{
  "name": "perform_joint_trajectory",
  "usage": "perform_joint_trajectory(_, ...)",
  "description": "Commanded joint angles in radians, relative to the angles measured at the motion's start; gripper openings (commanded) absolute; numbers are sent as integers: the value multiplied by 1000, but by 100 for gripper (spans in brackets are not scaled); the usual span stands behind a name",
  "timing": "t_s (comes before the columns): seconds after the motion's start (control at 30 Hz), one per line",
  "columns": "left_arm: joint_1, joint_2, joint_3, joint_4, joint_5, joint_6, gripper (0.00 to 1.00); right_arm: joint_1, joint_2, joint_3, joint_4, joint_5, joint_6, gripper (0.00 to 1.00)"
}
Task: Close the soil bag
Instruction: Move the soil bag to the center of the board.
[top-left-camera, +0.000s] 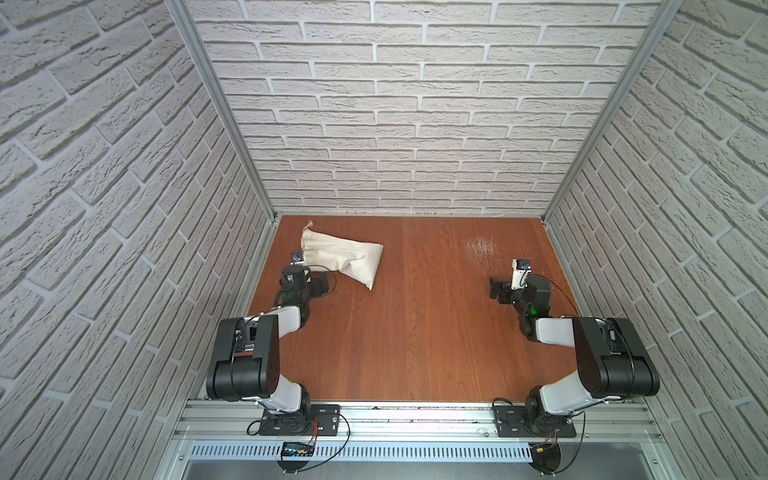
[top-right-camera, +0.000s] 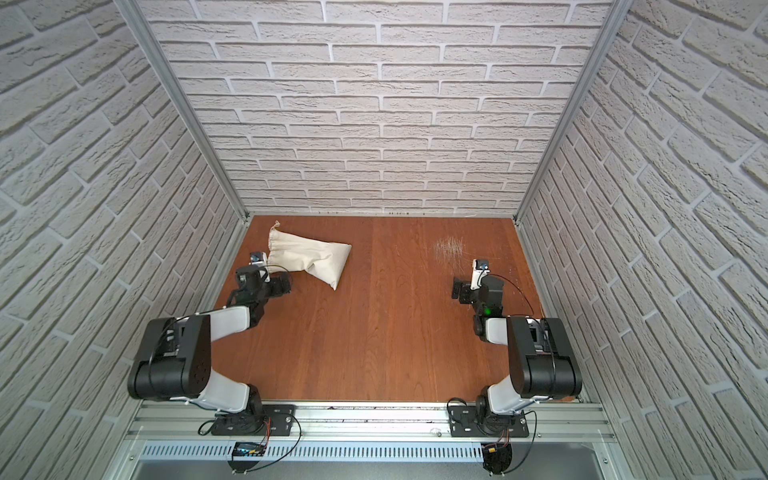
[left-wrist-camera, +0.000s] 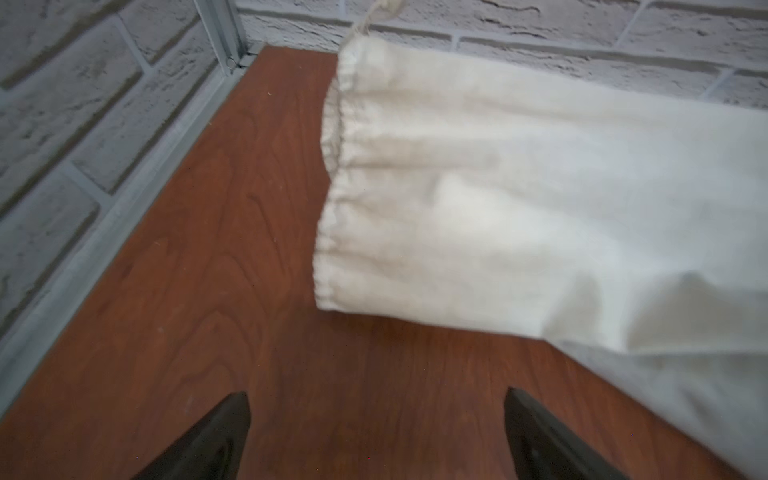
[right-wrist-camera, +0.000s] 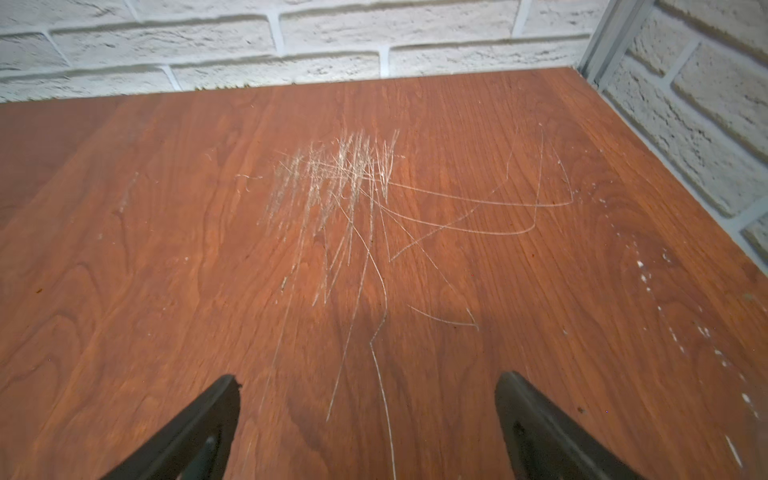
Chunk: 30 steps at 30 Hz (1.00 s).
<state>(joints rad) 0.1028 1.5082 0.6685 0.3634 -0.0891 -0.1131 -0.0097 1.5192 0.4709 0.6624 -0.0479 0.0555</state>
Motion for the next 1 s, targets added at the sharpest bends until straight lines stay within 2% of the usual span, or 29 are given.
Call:
perform_joint_trajectory(0.0, -27, -41, 87, -263, -129, -53, 98, 9, -70, 115, -219, 62, 37, 99)
perform_joint_trajectory(0.17, -52, -100, 79, -325, -159, -112, 98, 9, -122, 205, -432, 72, 151, 99)
perform_joint_trajectory(0.27, -53, -141, 105, -385, -145, -161, 98, 7, -130, 301, -607, 147, 294, 99)
perform_joint_trajectory(0.4, -52, -182, 144, -467, -94, -248, 98, 8, -127, 368, -715, 1, 305, 99)
perform_joint_trajectory(0.6, -55, -225, 191, -581, 55, -292, 98, 23, -171, 399, -794, -174, 333, 99)
perform_joint_trajectory(0.8, -69, -329, 166, -617, 112, -336, 98, 74, -271, 428, -890, -190, 343, 99)
perform_joint_trajectory(0.97, -100, -392, 165, -651, 123, -332, 98, 124, -378, 415, -881, -202, 334, 99)
